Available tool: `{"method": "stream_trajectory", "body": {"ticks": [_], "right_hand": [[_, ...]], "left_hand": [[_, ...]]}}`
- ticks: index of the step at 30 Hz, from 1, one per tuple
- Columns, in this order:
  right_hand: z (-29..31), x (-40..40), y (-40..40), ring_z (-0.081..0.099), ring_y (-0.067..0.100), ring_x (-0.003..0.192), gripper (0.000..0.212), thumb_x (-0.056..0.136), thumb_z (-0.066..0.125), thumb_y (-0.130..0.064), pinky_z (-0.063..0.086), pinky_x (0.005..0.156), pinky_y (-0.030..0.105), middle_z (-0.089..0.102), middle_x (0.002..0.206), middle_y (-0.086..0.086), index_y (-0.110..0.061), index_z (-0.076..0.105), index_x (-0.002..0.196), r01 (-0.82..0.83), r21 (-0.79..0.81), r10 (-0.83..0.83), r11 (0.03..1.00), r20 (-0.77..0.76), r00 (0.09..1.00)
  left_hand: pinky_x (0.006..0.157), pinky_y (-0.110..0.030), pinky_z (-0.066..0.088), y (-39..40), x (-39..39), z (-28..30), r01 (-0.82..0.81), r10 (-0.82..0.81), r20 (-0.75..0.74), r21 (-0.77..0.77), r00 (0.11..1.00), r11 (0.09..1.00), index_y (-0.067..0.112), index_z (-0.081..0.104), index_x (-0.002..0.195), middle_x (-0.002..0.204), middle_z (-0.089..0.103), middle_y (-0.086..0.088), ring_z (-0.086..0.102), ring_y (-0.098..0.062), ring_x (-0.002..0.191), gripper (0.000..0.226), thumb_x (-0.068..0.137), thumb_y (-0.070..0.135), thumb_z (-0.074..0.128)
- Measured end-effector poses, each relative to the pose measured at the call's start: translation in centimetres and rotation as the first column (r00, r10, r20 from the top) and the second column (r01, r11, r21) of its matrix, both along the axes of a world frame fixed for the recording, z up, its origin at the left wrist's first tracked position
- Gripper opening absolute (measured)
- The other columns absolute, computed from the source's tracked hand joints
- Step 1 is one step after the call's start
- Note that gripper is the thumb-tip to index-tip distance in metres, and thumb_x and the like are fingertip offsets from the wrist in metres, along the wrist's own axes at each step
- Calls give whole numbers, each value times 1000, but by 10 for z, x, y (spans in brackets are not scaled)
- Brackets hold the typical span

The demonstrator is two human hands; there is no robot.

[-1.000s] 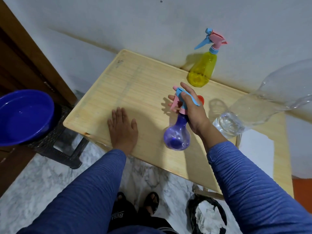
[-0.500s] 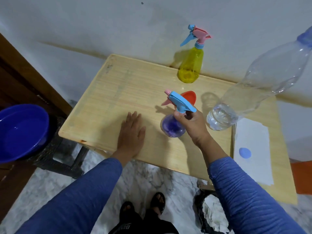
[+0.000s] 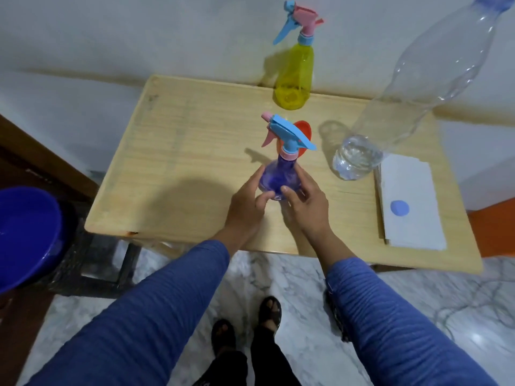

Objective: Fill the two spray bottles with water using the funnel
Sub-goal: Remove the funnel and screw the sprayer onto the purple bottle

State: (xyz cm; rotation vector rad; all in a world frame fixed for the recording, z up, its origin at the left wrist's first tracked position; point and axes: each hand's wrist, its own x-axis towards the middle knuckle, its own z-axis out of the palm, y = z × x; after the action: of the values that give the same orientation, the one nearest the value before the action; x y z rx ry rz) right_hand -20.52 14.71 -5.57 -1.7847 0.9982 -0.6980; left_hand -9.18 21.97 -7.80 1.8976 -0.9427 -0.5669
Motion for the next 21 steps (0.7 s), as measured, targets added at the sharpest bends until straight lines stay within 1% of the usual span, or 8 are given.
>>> {"method": "stream_trajectory", "body": {"ticks": [3, 5, 8, 10, 12, 16, 18, 21], "right_hand": [[4, 15, 0, 54, 11, 116, 54, 87, 63, -14, 39, 89, 2, 57, 127, -3, -21, 46, 137, 4, 49, -6, 999, 33, 999], [10, 30, -1, 53, 15, 121, 55, 87, 64, -13, 39, 91, 3, 55, 135, 3, -20, 45, 138, -10, 48, 8, 999, 50, 999], [20, 59, -9, 51, 21, 126, 55, 86, 66, -12, 39, 95, 9, 52, 136, 2, -16, 46, 137, -45, 13, 44, 999, 62, 997], [27, 80, -17, 50, 21, 127, 54, 86, 66, -11, 41, 102, 18, 53, 133, -1, -15, 47, 137, -78, 10, 77, 997, 83, 994], [32, 102, -28, 52, 19, 123, 55, 86, 66, -11, 41, 105, 27, 55, 133, 3, -15, 46, 137, -101, 11, 100, 995, 85, 991], [37, 149, -60, 55, 19, 121, 56, 85, 65, -6, 44, 105, 36, 55, 134, 5, -15, 46, 137, -122, 72, 112, 990, 124, 986], [33, 172, -79, 57, 21, 119, 56, 84, 66, -5, 45, 104, 39, 57, 132, 5, -16, 48, 136, -118, 84, 107, 989, 121, 987], [20, 204, -108, 58, 22, 117, 56, 82, 66, -5, 44, 104, 41, 58, 130, 5, -15, 49, 135, -103, 94, 92, 990, 109, 990]], "left_hand": [[97, -21, 40, 4, 14, 5, -17, 16, -9, -80, 1000, 997, 13, 41, 140, 133, 55, -6, 53, -18, 120, 59, 83, 20, 56], [100, -28, 43, 6, 26, 11, -39, 36, -28, -115, 999, 993, 12, 42, 139, 133, 56, -7, 54, -18, 121, 61, 80, 24, 54], [101, -31, 43, 5, 52, 21, -69, 67, -21, -150, 998, 986, 10, 43, 139, 132, 56, -10, 54, -19, 121, 62, 80, 25, 55], [99, -25, 42, -2, 72, 28, -97, 98, 1, -167, 995, 981, 10, 43, 138, 131, 57, -10, 54, -18, 120, 60, 82, 24, 57], [96, -17, 39, -11, 92, 33, -124, 130, 23, -176, 991, 977, 11, 44, 138, 131, 57, -9, 54, -17, 119, 55, 86, 17, 61], [91, -9, 35, -41, 131, 41, -182, 186, 15, -149, 982, 972, 15, 43, 139, 131, 57, -5, 53, -9, 115, 54, 88, 11, 60], [84, -6, 34, -59, 151, 42, -207, 207, -8, -117, 978, 971, 18, 43, 139, 130, 58, -2, 53, -7, 110, 55, 87, 13, 59], [74, 1, 33, -87, 179, 34, -187, 186, -18, -84, 982, 979, 24, 41, 139, 121, 57, 9, 54, -7, 104, 56, 85, 25, 57]]}}
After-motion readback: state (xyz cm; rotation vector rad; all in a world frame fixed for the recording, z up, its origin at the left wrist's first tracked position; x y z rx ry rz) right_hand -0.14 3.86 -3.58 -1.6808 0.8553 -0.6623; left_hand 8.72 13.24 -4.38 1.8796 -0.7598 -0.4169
